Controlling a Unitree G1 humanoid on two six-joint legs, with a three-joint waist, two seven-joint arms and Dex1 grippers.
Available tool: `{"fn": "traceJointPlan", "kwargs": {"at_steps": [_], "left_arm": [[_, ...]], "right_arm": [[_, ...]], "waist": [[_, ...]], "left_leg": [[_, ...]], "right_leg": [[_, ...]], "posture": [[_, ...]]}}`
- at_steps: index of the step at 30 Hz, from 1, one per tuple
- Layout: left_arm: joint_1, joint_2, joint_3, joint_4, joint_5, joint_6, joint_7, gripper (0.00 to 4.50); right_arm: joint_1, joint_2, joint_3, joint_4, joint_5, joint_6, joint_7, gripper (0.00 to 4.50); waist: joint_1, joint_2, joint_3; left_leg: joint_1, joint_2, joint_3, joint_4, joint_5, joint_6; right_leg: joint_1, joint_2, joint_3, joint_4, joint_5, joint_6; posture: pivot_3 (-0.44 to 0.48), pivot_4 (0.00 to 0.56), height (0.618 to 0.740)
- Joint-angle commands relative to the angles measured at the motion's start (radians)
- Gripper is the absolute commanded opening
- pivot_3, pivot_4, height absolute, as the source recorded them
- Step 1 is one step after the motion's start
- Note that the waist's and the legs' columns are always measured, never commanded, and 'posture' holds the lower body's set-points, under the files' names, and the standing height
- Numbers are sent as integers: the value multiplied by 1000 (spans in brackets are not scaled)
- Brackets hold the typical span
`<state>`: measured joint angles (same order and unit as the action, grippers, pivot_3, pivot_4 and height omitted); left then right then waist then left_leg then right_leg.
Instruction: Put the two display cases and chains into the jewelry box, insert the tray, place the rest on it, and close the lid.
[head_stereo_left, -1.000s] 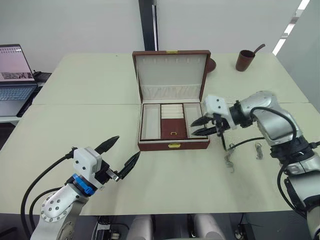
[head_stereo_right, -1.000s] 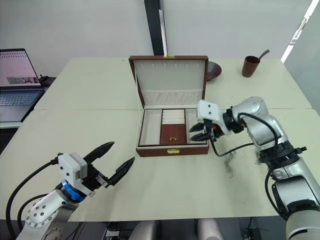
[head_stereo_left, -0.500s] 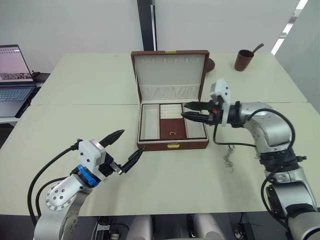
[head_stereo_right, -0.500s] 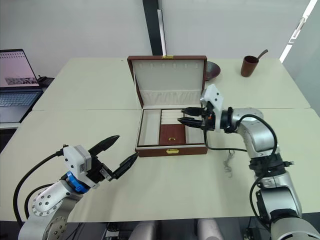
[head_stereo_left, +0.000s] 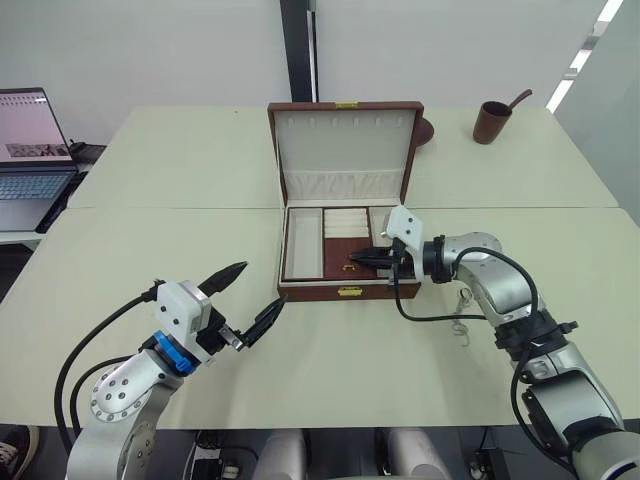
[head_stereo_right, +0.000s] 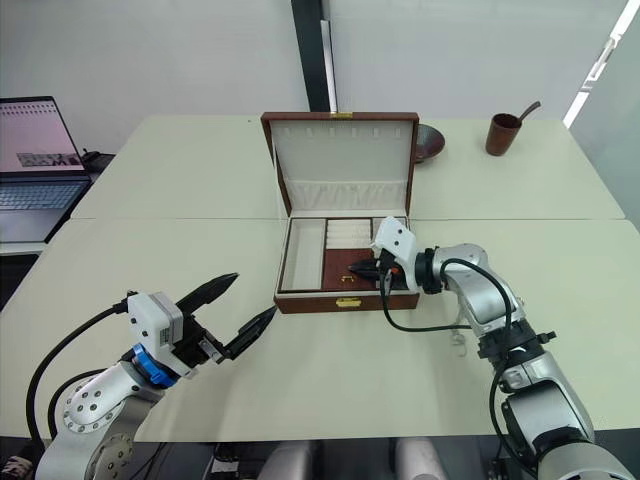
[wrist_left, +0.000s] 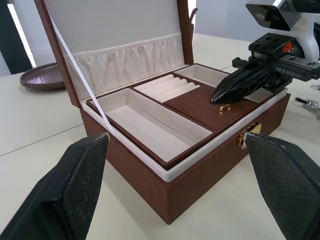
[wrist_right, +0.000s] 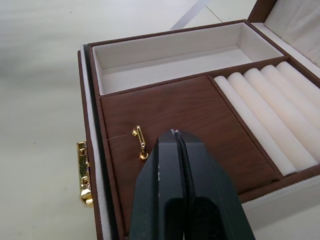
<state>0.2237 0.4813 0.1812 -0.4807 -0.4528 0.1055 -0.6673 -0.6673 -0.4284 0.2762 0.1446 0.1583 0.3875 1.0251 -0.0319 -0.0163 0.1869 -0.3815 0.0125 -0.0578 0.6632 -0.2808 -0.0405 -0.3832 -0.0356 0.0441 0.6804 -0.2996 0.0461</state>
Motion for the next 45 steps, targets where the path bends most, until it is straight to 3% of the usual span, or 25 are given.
{"fn": "traceJointPlan", "kwargs": {"at_steps": [1, 6, 9, 17, 25, 34, 45], "left_arm": [[-2, 8, 9, -18, -2, -6, -4, 4500], [-7, 13, 8, -11, -1, -7, -10, 4500], [-34, 26, 8, 3, -2, 8, -11, 4500], [-78, 94, 89, 88, -48, 65, -40, 4500], [-124, 210, 245, 316, -75, 76, -127, 4500], [-86, 277, 398, 487, -57, 47, -167, 4500], [-72, 269, 451, 503, -50, 46, -145, 4500]], "right_arm": [[8, 4, -13, -2, 24, 34, 11, 13], [-9, 18, -81, -35, 108, 80, 17, 13], [-3, 20, -193, -82, 193, 58, -5, 188], [151, -193, -386, -165, 298, 125, 40, 2170], [377, -356, -591, -86, 303, 67, 25, 4477], [514, -397, -744, 148, 243, -120, -66, 4477], [536, -384, -768, 339, 220, -276, -141, 4477]], "waist": [[0, 0, 0], [0, 0, 0], [1, 0, 0], [5, 0, 0], [-1, 0, 0], [-1, 0, 0], [0, 0, 0]], "left_leg": [[0, 0, 0, 0, 0, 0], [-1, 0, 0, 0, 0, 0], [-2, 0, 0, 0, 0, 0], [-3, 0, -1, 0, 0, 0], [-2, -1, 3, 0, 0, 0], [-1, 0, 6, 0, 0, 0], [0, 0, 7, 0, 0, 0]], "right_leg": [[0, 0, 0, 0, 0, 0], [-1, 0, 0, 0, 0, 0], [-1, 0, 0, 0, 0, 0], [-1, 0, 0, -1, 0, 0], [-2, 2, 0, 0, 0, 0], [-1, 2, 2, 0, 0, 0], [-1, 2, 2, 0, 0, 0]], "posture": [[0, 150, 740], [0, 150, 740], [0, 150, 740], [0, 150, 740], [0, 150, 740], [0, 150, 740], [0, 150, 740]]}}
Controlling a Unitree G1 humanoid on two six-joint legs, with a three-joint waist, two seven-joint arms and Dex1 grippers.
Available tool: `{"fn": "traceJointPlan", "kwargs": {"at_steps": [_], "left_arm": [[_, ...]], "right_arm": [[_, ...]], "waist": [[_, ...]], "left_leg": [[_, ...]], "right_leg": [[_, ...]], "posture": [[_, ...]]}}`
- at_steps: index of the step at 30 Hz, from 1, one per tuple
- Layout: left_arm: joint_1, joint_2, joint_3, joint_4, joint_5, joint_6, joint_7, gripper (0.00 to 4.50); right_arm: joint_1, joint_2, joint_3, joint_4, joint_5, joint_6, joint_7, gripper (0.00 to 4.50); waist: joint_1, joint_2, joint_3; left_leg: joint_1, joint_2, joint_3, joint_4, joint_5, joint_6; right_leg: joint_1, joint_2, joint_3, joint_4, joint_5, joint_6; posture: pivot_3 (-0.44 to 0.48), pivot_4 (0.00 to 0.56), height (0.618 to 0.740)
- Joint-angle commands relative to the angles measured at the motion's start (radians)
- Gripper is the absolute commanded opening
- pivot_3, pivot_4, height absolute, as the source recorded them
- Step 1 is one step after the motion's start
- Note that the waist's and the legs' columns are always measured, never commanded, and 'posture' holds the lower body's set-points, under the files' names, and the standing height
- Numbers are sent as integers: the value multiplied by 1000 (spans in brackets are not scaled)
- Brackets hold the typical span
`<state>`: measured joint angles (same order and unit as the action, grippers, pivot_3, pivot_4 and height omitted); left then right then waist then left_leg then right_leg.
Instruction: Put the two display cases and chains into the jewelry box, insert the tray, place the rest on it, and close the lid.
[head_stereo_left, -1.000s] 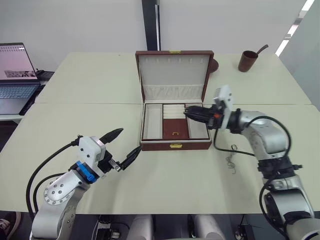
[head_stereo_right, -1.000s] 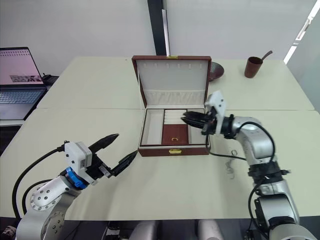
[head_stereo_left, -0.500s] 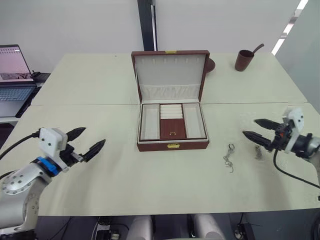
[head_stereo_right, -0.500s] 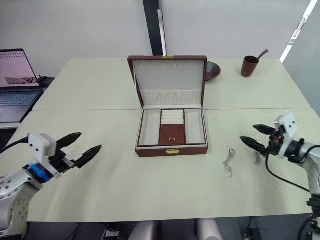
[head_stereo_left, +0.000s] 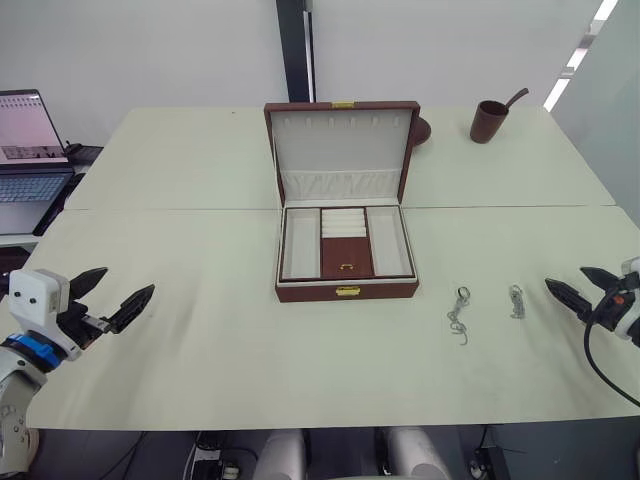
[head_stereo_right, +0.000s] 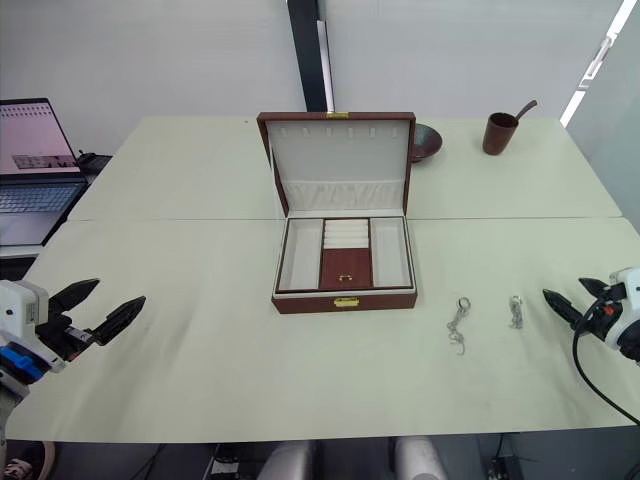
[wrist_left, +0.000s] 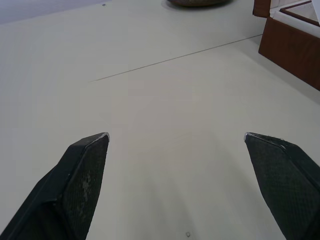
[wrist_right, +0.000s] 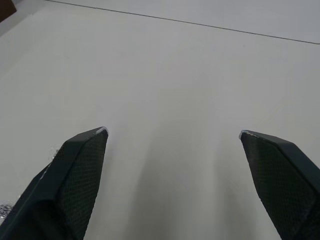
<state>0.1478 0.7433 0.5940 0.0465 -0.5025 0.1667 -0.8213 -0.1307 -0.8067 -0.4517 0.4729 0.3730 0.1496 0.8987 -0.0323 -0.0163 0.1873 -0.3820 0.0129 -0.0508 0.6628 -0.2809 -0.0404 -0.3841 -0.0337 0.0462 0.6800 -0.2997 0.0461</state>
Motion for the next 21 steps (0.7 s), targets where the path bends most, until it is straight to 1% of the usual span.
{"fn": "traceJointPlan", "kwargs": {"at_steps": [1, 6, 12, 17, 21], "left_arm": [[4, 5, 39, -25, -1, -15, 13, 4500], [7, -1, 37, -33, -2, -14, 24, 4500], [5, -6, 31, -45, -3, -17, 38, 4500], [34, -32, -12, -169, -28, 8, 17, 4500], [61, -30, -68, -279, -45, 31, -34, 4500]], "right_arm": [[-1, -7, -41, 15, 9, -41, -17, 4477], [-3, -17, -38, 41, 11, -63, -21, 4477], [-1, -17, -31, 33, 15, -58, -19, 4477], [40, 5, -46, -59, 51, -15, -22, 4477], [101, 30, -61, -197, 107, 57, -28, 4477]], "waist": [[0, 0, 0], [0, 0, 0], [0, 0, 0], [0, 0, 0], [1, 0, 0]], "left_leg": [[0, 0, 0, 0, 0, 0], [0, 0, 0, 0, 0, 0], [0, 0, 0, 0, 0, 0], [0, 1, 0, 0, 0, 0], [0, 1, -1, 0, 0, 0]], "right_leg": [[0, 0, 0, 0, 0, 0], [0, 0, 0, 0, 0, 0], [0, 0, 0, 0, 0, 0], [0, -1, 0, 0, 0, 0], [1, -1, 0, 0, 0, 0]], "posture": [[0, 150, 740], [0, 150, 740], [0, 150, 740], [0, 150, 740], [0, 150, 740]]}}
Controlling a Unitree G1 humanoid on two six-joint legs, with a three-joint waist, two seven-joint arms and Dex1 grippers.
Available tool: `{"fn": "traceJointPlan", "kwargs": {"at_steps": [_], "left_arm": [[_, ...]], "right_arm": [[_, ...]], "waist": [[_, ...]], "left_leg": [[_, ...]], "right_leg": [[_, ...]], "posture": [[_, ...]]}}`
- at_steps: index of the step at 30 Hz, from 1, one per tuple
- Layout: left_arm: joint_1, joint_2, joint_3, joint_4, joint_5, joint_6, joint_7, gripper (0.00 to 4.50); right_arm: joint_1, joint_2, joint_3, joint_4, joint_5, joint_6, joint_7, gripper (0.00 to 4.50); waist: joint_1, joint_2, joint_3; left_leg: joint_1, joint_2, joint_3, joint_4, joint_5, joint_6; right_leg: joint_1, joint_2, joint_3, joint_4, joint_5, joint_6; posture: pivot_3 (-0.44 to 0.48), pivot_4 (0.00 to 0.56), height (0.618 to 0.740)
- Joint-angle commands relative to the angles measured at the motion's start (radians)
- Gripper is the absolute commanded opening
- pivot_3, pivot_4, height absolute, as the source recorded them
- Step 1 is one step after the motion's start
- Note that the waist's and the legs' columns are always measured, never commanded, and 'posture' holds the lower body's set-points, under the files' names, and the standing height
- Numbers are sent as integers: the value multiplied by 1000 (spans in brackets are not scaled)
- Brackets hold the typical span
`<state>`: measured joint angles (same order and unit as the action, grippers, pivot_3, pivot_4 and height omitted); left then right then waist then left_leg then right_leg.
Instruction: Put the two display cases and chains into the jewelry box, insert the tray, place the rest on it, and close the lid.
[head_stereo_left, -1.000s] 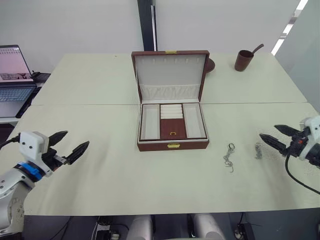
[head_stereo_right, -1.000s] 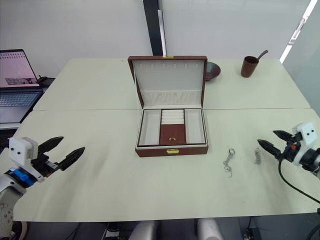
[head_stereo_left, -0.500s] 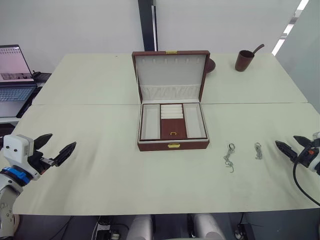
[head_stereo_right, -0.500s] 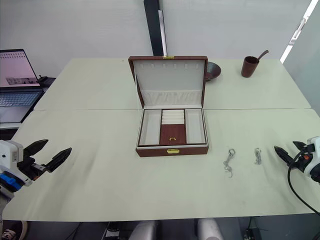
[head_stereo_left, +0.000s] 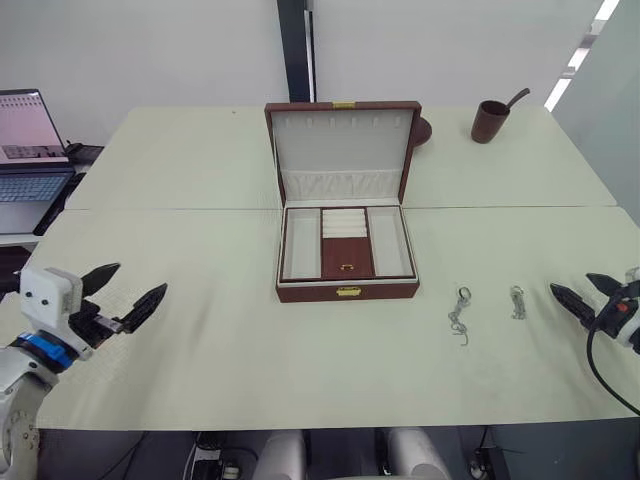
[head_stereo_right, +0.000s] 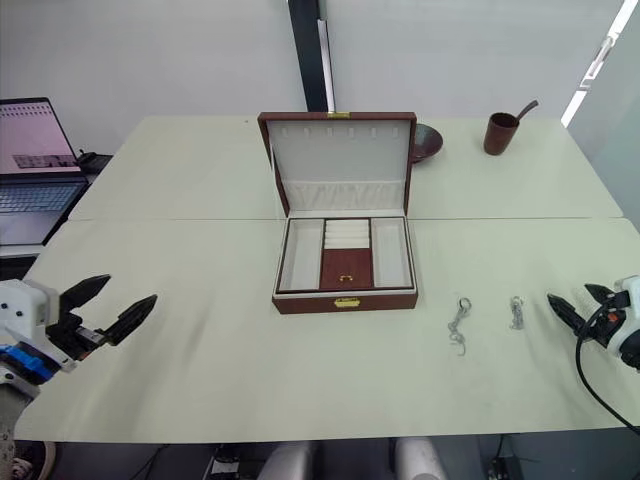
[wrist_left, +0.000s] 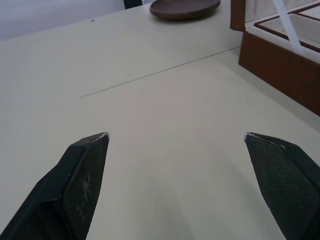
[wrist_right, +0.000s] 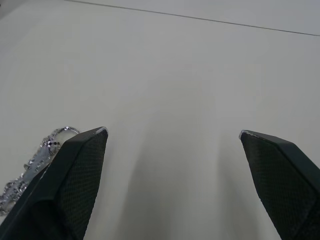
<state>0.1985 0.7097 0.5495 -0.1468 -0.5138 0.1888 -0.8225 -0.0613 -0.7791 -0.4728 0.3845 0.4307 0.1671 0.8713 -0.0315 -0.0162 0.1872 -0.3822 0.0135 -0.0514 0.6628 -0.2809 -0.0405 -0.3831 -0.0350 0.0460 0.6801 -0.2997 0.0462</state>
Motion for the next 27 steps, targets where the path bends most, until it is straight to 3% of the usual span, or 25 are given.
{"fn": "traceJointPlan", "kwargs": {"at_steps": [1, 6, 13, 19, 27], "left_arm": [[10, 2, -37, -107, -40, 15, -42, 4500], [28, 8, -152, -180, -21, -12, -140, 4500], [82, 2, -308, -218, 36, -169, -302, 4500], [115, -7, -359, -228, 47, -267, -357, 4500], [117, -31, -377, -197, 59, -317, -339, 4500]], "right_arm": [[50, 5, -39, -141, 56, 55, -1, 4477], [138, 44, -31, -307, 89, 128, -36, 4477], [175, 133, 2, -398, 47, 131, -131, 4477], [199, 188, 24, -458, 9, 115, -213, 4477], [221, 245, 99, -480, -87, 85, -301, 4477]], "waist": [[0, 0, 0], [1, 0, 0], [-1, 1, -1], [2, 1, -1], [1, 2, -1]], "left_leg": [[0, 0, 0, 0, 0, 0], [1, 0, 0, 0, 0, 0], [3, 0, 1, 0, 0, 0], [3, 0, 1, 0, 0, 0], [3, 0, 1, 0, 0, 0]], "right_leg": [[0, 0, 0, 0, 0, 0], [2, 0, 0, 0, 0, 0], [2, 2, 1, 0, 0, 0], [3, 2, 0, 0, 0, 0], [3, 2, 0, 0, 0, 0]], "posture": [[0, 150, 740], [0, 150, 740], [0, 150, 740], [0, 150, 740], [0, 150, 740]]}}
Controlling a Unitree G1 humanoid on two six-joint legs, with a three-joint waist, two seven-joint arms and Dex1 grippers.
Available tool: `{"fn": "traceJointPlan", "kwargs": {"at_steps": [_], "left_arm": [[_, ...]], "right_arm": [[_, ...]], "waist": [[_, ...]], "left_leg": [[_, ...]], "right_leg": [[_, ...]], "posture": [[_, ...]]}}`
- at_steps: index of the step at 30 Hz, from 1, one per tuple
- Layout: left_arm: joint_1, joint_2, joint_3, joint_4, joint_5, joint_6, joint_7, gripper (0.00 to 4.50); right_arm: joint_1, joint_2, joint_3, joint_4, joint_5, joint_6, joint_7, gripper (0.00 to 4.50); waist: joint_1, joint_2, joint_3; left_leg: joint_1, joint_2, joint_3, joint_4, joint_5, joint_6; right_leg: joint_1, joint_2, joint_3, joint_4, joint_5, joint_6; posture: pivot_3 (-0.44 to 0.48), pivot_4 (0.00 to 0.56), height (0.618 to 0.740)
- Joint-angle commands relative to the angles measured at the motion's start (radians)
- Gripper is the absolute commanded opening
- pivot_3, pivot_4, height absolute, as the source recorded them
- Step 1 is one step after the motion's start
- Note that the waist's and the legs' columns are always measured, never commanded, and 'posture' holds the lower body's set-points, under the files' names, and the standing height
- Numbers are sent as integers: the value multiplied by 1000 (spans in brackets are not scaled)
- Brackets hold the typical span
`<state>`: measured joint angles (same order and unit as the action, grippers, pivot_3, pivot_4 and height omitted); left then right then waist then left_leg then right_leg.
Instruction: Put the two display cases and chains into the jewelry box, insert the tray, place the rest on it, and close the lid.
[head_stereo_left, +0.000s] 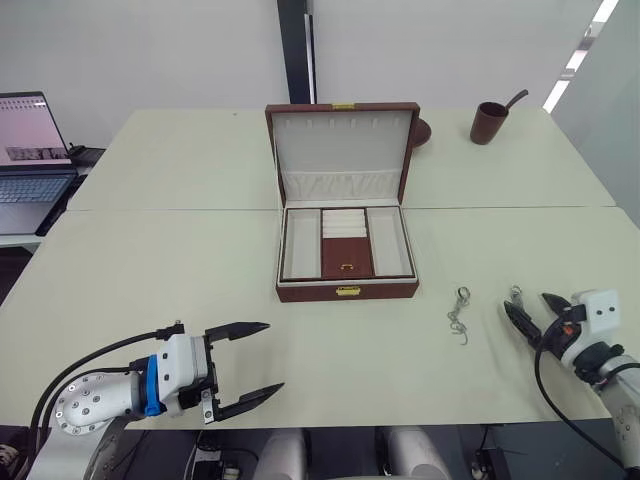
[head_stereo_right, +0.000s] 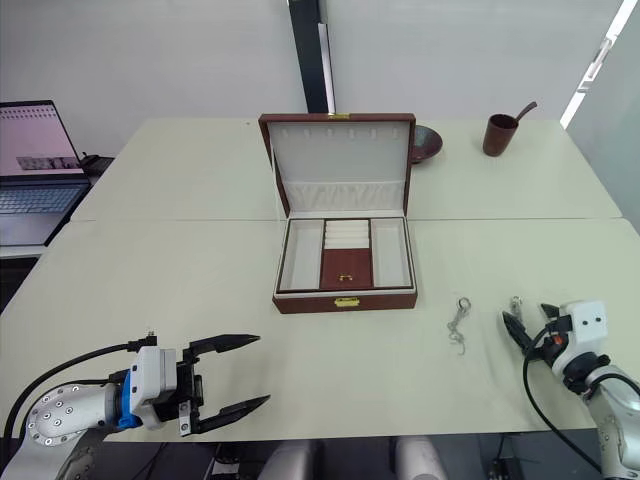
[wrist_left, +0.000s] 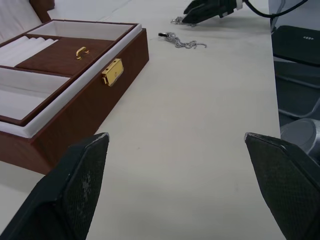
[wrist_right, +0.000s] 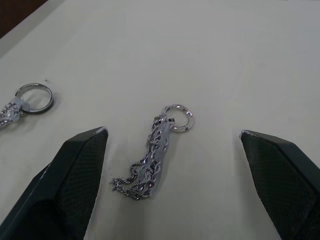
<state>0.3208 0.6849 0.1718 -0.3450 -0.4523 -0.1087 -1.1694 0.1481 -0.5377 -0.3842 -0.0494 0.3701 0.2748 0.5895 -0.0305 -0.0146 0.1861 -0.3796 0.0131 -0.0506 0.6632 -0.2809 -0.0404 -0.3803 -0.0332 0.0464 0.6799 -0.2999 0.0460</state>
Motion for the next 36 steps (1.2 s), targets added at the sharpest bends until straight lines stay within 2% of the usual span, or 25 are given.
{"fn": "traceJointPlan", "kwargs": {"at_steps": [1, 7, 10, 15, 25, 30, 36], "left_arm": [[-6, -8, 0, 4, -2, -22, 10, 4500], [-1, -13, -1, 6, -1, -33, 20, 4500], [3, -17, -3, 6, 1, -39, 27, 4500], [7, -26, -9, 12, 4, -46, 42, 4500], [-13, -34, -10, 22, -10, -33, 59, 4500], [-17, -37, -10, 16, -20, -21, 62, 4500], [-19, -52, 20, 15, -38, 19, 127, 4500]], "right_arm": [[13, 8, 20, -43, -33, -24, -23, 4477], [7, 13, 34, -19, -54, -13, -46, 4477], [6, 7, 38, -2, -59, -6, -49, 3984], [10, 7, 34, 9, -64, -15, -47, 2347], [12, 13, 17, 16, -38, -53, -30, 204], [-1, -27, -2, -36, 15, -71, 52, 87], [-98, -153, 48, -172, 110, 66, 188, 87]], "waist": [[0, 0, 0], [0, -1, -1], [0, -1, -1], [0, -2, -1], [0, -3, -2], [0, -2, -2], [-3, 0, -1]], "left_leg": [[0, 0, 0, 0, 0, 0], [1, 0, 0, 0, 0, 0], [1, 0, 0, 0, 0, 0], [2, 0, 0, 0, 0, 0], [7, 0, -1, 0, 0, 0], [7, 1, 0, 0, 0, 0], [7, 1, -2, 0, 0, 0]], "right_leg": [[0, 0, 0, 0, 0, 0], [1, 2, 0, 0, 0, 0], [1, 3, 0, 0, 0, 0], [2, 4, 0, 0, 0, -1], [7, 4, 0, -1, -1, -1], [7, 4, 0, -1, -1, -2], [7, 5, 1, -1, -1, -2]], "posture": [[0, 150, 740], [0, 150, 740], [0, 150, 740], [0, 150, 740], [0, 150, 740], [0, 150, 740], [0, 150, 740]]}}
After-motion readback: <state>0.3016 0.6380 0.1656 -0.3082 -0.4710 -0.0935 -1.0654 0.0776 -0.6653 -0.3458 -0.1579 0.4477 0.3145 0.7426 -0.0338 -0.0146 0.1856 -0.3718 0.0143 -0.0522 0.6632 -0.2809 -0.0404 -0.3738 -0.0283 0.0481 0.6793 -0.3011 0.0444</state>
